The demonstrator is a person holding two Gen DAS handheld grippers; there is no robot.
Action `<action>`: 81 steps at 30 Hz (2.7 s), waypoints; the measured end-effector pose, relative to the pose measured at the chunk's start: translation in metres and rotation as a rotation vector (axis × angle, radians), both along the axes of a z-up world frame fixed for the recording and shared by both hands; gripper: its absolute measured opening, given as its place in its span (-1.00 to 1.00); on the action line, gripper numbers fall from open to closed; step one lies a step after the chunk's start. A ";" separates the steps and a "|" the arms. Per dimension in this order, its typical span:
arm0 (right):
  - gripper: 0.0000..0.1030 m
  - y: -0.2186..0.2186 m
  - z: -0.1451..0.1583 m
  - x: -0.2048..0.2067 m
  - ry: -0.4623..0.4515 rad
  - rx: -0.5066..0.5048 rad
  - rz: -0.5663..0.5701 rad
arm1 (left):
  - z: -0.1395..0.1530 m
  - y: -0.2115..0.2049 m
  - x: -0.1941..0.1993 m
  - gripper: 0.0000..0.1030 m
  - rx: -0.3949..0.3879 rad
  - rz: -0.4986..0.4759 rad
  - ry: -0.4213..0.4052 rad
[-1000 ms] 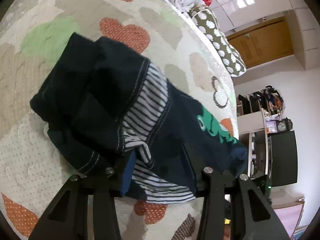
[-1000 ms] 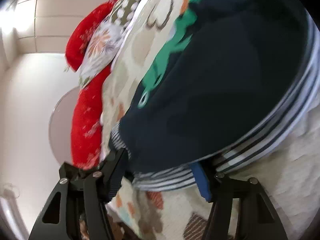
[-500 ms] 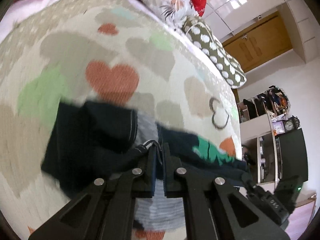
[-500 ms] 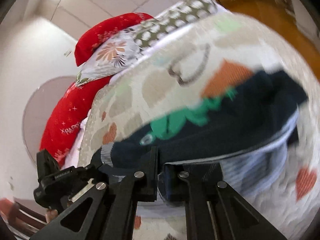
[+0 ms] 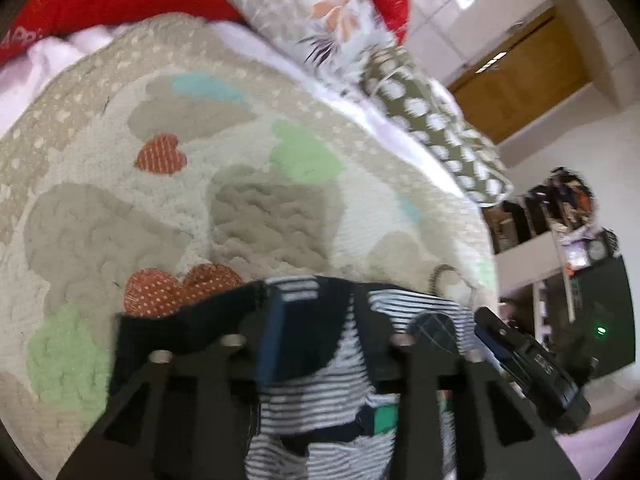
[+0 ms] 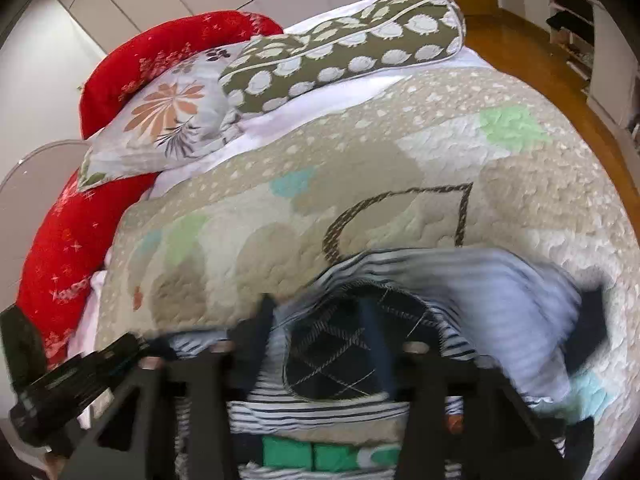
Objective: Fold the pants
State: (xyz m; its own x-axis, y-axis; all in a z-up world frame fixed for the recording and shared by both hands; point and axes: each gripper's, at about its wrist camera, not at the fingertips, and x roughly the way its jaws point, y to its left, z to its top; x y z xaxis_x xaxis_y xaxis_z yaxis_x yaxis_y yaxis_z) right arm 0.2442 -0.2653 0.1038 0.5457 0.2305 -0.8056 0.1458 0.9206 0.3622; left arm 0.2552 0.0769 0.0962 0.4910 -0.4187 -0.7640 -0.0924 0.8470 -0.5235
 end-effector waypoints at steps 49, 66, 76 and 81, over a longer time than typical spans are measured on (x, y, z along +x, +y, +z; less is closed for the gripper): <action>-0.83 -0.063 -0.045 -0.261 -0.017 0.172 0.022 | -0.036 0.101 -0.250 -0.79 -0.005 0.113 0.045; -0.72 -0.051 -0.047 -0.335 0.012 0.163 0.043 | -0.053 0.147 -0.320 -0.23 0.024 0.227 0.008; -0.03 -0.072 0.021 -0.290 -0.105 0.023 -0.022 | -0.015 0.154 -0.348 -0.05 0.193 0.338 -0.121; 0.13 -0.041 0.010 -0.186 -0.035 0.063 -0.023 | -0.007 0.145 -0.351 0.06 0.232 0.311 -0.155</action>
State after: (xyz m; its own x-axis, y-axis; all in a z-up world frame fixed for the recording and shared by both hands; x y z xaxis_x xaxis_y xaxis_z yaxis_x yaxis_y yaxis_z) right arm 0.0581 -0.3060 0.1139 0.5794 0.2673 -0.7700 0.1530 0.8922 0.4249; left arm -0.0962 0.2218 0.0891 0.6835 -0.0576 -0.7276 -0.2980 0.8880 -0.3502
